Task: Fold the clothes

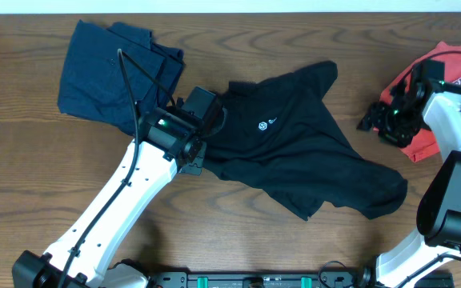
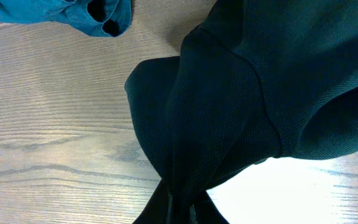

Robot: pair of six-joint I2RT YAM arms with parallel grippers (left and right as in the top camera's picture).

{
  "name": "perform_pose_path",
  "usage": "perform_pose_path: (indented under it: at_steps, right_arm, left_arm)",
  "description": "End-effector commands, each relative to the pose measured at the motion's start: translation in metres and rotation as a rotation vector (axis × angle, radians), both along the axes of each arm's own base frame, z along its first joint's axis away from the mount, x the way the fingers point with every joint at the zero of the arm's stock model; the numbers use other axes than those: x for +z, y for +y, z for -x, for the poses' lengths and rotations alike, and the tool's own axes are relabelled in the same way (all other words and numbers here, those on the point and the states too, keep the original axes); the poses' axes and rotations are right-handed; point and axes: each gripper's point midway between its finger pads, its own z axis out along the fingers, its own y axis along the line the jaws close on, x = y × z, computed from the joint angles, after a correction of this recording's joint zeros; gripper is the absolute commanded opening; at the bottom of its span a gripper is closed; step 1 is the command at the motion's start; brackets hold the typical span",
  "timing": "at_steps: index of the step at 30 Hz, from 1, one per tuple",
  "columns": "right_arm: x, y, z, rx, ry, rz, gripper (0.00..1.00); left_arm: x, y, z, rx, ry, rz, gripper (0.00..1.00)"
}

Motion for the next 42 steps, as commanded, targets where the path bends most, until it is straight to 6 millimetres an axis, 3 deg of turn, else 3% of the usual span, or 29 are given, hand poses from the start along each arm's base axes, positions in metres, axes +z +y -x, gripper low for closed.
perform_pose_path:
  at_steps: [1, 3, 5, 8, 13, 15, 18, 21, 25, 32, 35, 38, 42]
  right_arm:
    - [-0.01, 0.014, 0.02, 0.049, 0.043, -0.045, 0.73]
    - [-0.012, 0.038, 0.027, 0.148, 0.024, -0.142, 0.69]
    - [-0.013, 0.061, 0.036, 0.229, 0.006, -0.241, 0.45]
    - [-0.028, 0.078, 0.054, 0.256, 0.04, -0.276, 0.14]
    - [-0.067, 0.08, 0.063, 0.198, 0.042, -0.191, 0.11]
    - [-0.081, 0.071, 0.052, 0.127, -0.009, -0.119, 0.06]
    - [-0.081, 0.059, 0.018, 0.041, -0.141, -0.066, 0.01]
    - [-0.064, 0.051, -0.027, -0.02, -0.318, -0.06, 0.01]
    - [-0.036, 0.044, -0.069, -0.054, -0.479, -0.054, 0.01]
    - [0.019, 0.03, -0.109, 0.026, -0.581, -0.046, 0.06]
    - [0.05, 0.04, -0.105, 0.13, -0.575, -0.14, 0.21]
    - [0.072, 0.058, -0.079, 0.225, -0.5, -0.245, 0.36]
    - [0.068, 0.081, -0.029, 0.291, -0.319, -0.299, 0.49]
  left_arm:
    - [0.009, 0.003, -0.002, 0.018, -0.036, -0.001, 0.06]
    - [0.009, 0.003, -0.003, 0.018, -0.037, 0.0, 0.06]
    - [0.009, 0.003, -0.003, 0.018, -0.039, 0.001, 0.06]
    - [0.009, 0.003, -0.004, 0.018, -0.04, 0.002, 0.06]
    - [0.009, 0.001, -0.006, 0.019, -0.052, 0.009, 0.06]
    - [0.009, 0.001, -0.006, 0.018, -0.052, 0.009, 0.06]
    - [0.009, 0.001, -0.006, 0.019, -0.052, 0.009, 0.06]
    - [0.009, 0.001, -0.006, 0.018, -0.051, 0.008, 0.06]
    - [0.009, 0.001, -0.006, 0.019, -0.052, 0.009, 0.06]
    - [0.01, 0.0, -0.008, 0.023, -0.06, 0.014, 0.08]
    - [0.01, 0.0, -0.009, 0.022, -0.063, 0.016, 0.09]
    - [0.01, 0.0, -0.009, 0.023, -0.063, 0.016, 0.1]
    - [0.01, -0.001, -0.009, 0.022, -0.066, 0.019, 0.11]
